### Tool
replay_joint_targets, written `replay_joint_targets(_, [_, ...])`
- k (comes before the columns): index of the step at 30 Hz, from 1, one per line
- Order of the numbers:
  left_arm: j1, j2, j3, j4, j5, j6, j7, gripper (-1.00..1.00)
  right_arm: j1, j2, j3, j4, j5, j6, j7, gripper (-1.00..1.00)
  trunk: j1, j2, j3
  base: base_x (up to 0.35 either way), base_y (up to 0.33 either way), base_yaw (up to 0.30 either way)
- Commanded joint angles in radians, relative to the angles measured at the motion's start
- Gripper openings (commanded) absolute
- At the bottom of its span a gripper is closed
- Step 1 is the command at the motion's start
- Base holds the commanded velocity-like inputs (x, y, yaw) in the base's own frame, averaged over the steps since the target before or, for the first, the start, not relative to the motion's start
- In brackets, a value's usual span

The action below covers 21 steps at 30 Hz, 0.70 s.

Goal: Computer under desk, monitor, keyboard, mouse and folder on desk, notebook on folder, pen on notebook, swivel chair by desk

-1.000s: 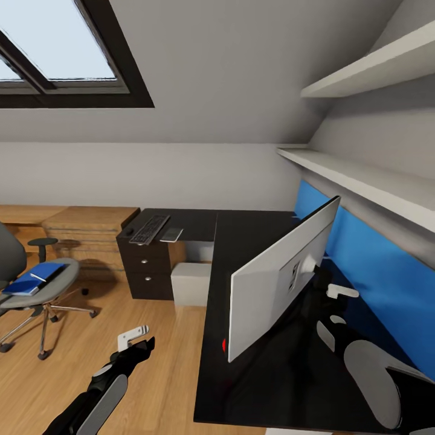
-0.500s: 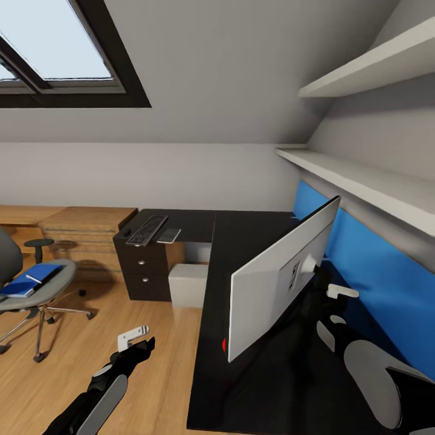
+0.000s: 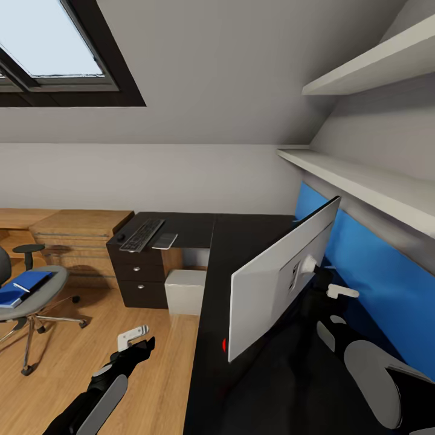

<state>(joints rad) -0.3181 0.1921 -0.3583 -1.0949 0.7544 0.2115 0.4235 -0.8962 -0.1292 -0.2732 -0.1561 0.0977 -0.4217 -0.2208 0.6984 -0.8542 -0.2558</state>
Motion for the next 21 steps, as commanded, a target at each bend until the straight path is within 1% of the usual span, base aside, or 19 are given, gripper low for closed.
replay_joint_targets(1, [-0.001, 0.001, -0.004, -0.002, 0.007, 0.002, 0.009, 1.0, -0.001, 0.0, 0.003, 0.001, 0.004, -0.005, -0.005, -1.0, 0.001, -0.001, -0.001, 0.291, -0.068, 0.0])
replay_joint_targets(10, [-0.001, 0.001, -0.004, -0.002, 0.007, 0.002, 0.009, 1.0, -0.001, 0.0, 0.003, 0.001, 0.004, -0.005, -0.006, -1.0, 0.001, -0.001, -0.001, 0.284, -0.088, 0.0])
replay_joint_targets(12, [-0.001, 0.001, -0.004, -0.002, 0.007, 0.002, 0.008, 1.0, -0.001, 0.0, 0.003, 0.001, 0.004, -0.005, -0.006, -1.0, 0.001, -0.001, -0.001, 0.114, -0.056, 0.0])
replay_joint_targets(21, [-0.001, 0.001, -0.004, -0.002, 0.008, 0.002, 0.008, 1.0, -0.001, 0.001, 0.003, 0.0, 0.004, -0.005, -0.008, -1.0, 0.001, -0.001, -0.001, 0.008, -0.004, 0.0])
